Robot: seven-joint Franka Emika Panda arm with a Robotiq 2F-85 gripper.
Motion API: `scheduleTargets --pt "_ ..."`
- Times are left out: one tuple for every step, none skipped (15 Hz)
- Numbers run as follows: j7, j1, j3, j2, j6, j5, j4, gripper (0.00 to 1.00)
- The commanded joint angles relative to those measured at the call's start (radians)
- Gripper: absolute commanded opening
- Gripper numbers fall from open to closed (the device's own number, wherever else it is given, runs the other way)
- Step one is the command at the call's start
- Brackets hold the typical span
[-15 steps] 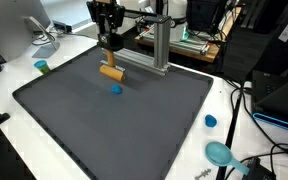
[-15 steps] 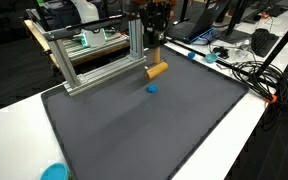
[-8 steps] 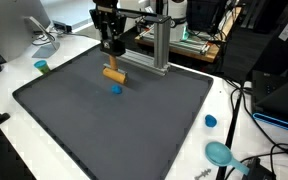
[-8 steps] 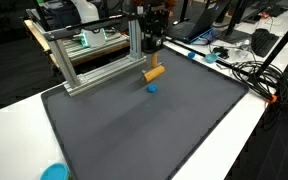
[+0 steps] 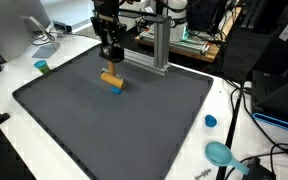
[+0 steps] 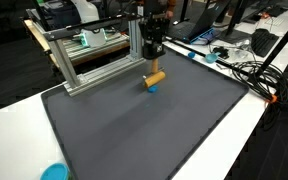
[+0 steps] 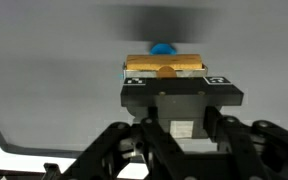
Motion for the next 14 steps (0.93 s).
scheduleTargets --pt "0.066 0.025 -0.02 0.012 0.015 -0.075 -0.003 0.21" --pt "0.066 0.028 -0.019 0.015 0.012 -0.078 -0.004 0.21" --pt "0.069 0.03 -0.019 0.02 0.018 -0.077 -0.005 0.21" --pt "0.072 0.032 -0.019 0.024 0.031 -0.071 -0.006 0.21" --pt "0.072 0.034 -0.018 0.03 0.043 -0.059 -0.006 0.21" --pt "0.066 0.035 -0.016 0.035 0.03 -0.043 -0.001 0.21" --pt "0.046 0.033 -0.017 0.036 0.012 -0.041 0.001 0.21" --pt "0.046 0.034 -0.017 0.039 0.013 -0.041 0.001 0.46" --pt "0.046 0.035 -0.017 0.042 0.013 -0.041 0.001 0.46" --pt "0.046 0.034 -0.018 0.043 0.013 -0.041 0.001 0.46" --pt "0.044 0.032 -0.018 0.049 0.042 -0.029 -0.003 0.21" --pt "0.038 0.031 -0.016 0.056 0.047 -0.016 -0.002 0.21" --pt "0.037 0.031 -0.015 0.066 0.049 -0.01 -0.001 0.21" --pt "0.034 0.031 -0.013 0.075 0.06 0.0 -0.002 0.21"
